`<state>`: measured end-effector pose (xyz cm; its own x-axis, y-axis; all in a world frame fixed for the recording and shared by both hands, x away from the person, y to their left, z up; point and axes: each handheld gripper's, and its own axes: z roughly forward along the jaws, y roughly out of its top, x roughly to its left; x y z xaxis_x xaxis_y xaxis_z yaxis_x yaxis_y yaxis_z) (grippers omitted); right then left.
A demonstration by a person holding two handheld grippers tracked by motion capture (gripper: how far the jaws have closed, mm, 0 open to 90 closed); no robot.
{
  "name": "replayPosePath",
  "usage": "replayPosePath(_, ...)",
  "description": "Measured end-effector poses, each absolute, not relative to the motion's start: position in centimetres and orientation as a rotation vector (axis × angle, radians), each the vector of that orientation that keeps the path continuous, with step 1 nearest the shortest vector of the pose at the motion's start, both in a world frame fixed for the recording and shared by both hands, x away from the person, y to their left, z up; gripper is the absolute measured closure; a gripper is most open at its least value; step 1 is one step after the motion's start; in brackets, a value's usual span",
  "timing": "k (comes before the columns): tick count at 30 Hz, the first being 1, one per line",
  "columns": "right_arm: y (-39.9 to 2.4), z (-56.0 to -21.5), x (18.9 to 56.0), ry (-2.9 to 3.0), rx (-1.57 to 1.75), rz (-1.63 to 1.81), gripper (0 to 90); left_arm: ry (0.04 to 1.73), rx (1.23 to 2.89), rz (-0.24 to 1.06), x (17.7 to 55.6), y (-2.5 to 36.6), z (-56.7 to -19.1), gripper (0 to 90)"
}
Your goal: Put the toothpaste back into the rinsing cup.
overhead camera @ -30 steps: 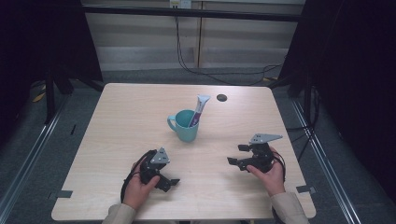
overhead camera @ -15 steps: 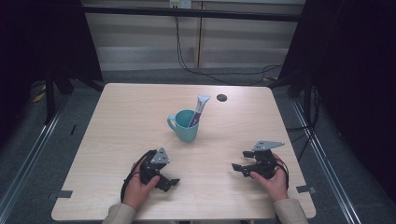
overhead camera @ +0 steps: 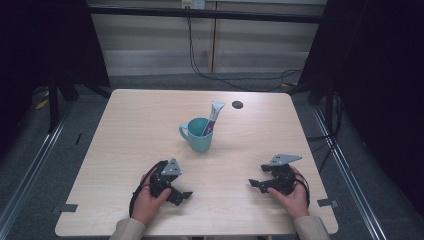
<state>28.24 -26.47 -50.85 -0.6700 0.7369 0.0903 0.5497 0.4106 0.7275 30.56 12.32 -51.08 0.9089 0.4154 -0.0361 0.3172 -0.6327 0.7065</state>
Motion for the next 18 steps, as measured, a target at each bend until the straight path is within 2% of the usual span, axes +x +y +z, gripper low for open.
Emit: replayPosePath(18,-26.12,-51.11,27.63,2.413,1.077,1.050,14.0,0.514,2.310,0.169,30.58,12.35,-51.06,0.0)
